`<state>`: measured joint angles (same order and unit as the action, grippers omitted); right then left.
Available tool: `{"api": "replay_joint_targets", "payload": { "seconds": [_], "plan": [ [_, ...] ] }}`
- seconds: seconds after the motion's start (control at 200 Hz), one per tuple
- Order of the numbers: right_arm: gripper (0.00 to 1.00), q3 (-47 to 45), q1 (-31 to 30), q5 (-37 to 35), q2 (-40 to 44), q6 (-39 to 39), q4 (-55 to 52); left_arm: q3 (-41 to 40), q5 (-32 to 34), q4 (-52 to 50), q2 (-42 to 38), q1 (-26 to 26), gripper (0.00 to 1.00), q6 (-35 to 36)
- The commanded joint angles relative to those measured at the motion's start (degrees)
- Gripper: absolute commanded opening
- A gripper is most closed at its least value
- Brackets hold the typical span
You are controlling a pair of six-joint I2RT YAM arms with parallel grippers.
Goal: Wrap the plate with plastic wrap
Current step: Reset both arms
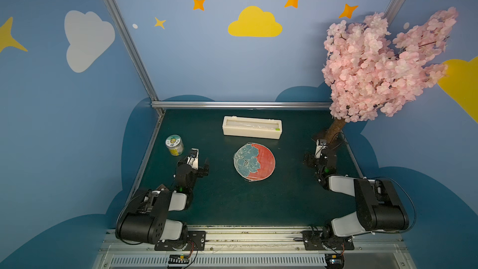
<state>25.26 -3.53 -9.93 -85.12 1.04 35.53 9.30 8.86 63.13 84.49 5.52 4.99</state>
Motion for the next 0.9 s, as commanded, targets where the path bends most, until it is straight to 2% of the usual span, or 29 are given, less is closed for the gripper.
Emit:
{"api": "replay_joint_targets", "payload": {
  "seconds": [0.0, 0.22, 0.295, 0.891],
  "plan": [
    [0.95, 1.0, -0.1, 0.4, 1.2, -0.3, -0.6, -0.1, 0.7, 16.8, 9.3, -1.2, 1.0, -2.1],
    [0.95, 1.0, -0.1, 0.4, 1.2, -0.3, -0.6, 8.6, 2.8, -1.6, 6.6, -1.6, 1.0, -2.6],
    [0.95, 1.0, -0.1, 0.3, 1.2, -0.3, -0.6, 10.4, 1.2, -7.2, 5.4, -2.9, 1.0, -4.2],
    [0.95, 0.9, 0.0, 0.4, 1.1, -0.3, -0.6, 11.1, 0.7, -7.6, 6.0, -3.4, 1.0, -4.6]
  ]
}}
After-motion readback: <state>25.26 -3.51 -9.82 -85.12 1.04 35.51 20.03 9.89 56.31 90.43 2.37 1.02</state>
